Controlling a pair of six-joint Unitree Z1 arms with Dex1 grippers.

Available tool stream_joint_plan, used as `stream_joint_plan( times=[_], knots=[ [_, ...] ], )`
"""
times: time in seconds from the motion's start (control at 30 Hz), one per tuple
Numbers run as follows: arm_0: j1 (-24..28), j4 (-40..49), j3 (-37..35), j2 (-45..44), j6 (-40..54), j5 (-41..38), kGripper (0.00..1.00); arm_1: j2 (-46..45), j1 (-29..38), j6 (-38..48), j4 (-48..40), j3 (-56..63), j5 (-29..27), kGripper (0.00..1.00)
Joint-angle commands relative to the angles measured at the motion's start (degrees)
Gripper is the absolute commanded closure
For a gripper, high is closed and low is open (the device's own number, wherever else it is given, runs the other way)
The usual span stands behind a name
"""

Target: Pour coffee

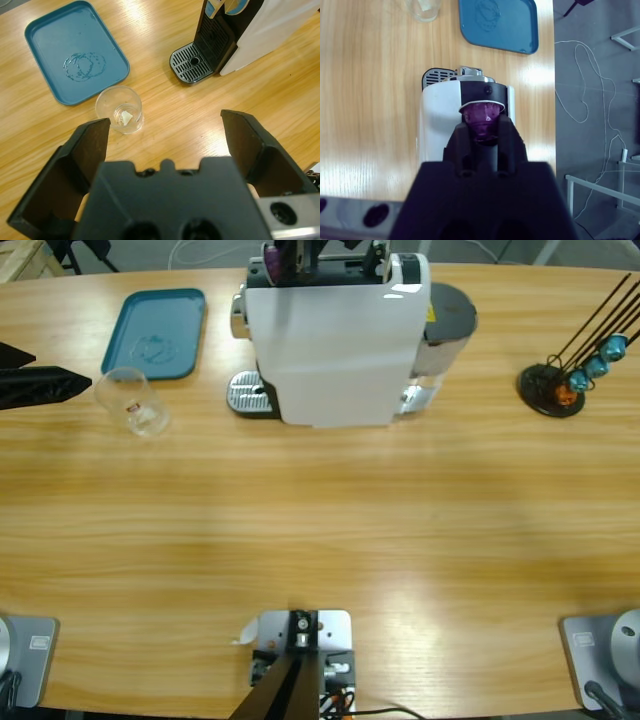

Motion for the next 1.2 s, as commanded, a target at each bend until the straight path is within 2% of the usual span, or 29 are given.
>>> stream_joint_plan(
  times=[0.03, 0.37, 0.43, 0.57, 0.7, 0.8, 0.9, 1.03, 1.13, 1.17, 1.2],
  knots=[
    [-0.5, 0.5, 1.8, 1.4, 0.4, -0.8, 0.032, 4.4, -0.4, -0.1, -0.5, -0.5, 0.6, 1.000],
    [-0.5, 0.6, 1.7, 1.3, 0.4, -0.8, 0.032, 4.3, -0.4, 1.5, 0.1, -0.4, 0.5, 0.987],
    [-0.5, 0.6, 1.7, 1.3, 0.4, -0.8, 0.032, 4.4, -0.4, 2.1, 0.3, -0.5, 0.5, 0.812],
    [-0.5, 0.6, 1.7, 1.2, 0.4, -0.8, 0.032, 4.8, -0.4, 2.7, 1.9, -1.5, 0.3, 0.538],
    [-0.5, 0.6, 1.7, 1.1, 0.4, -0.8, 0.032, 5.3, -0.4, 2.9, 3.5, -3.3, 0.1, 0.345],
    [-0.5, 0.6, 1.8, 1.1, 0.4, -0.8, 0.032, 5.0, -0.4, 3.4, 3.7, -4.1, -0.1, 0.268],
    [-0.5, 0.6, 1.8, 1.1, 0.4, -0.8, 0.032, 3.5, -0.4, 4.3, 4.7, -6.1, -0.9, 0.268],
    [-0.5, 0.6, 1.8, 1.3, 0.4, -0.9, 0.032, -1.8, 2.2, 12.7, 4.7, -9.3, -2.3, 0.308],
    [-0.5, 0.6, 1.8, 1.4, 0.4, -0.9, 0.032, -7.2, 4.9, 15.8, 5.3, -10.0, -2.9, 0.263],
    [-0.5, 0.6, 1.8, 1.4, 0.4, -0.9, 0.032, -9.1, 5.5, 18.1, 7.1, -10.5, -3.2, 0.313],
    [-0.5, 0.6, 1.8, 1.3, 0.4, -0.9, 0.032, -11.2, 5.5, 20.2, 9.1, -11.0, -3.2, 0.505]
  ],
)
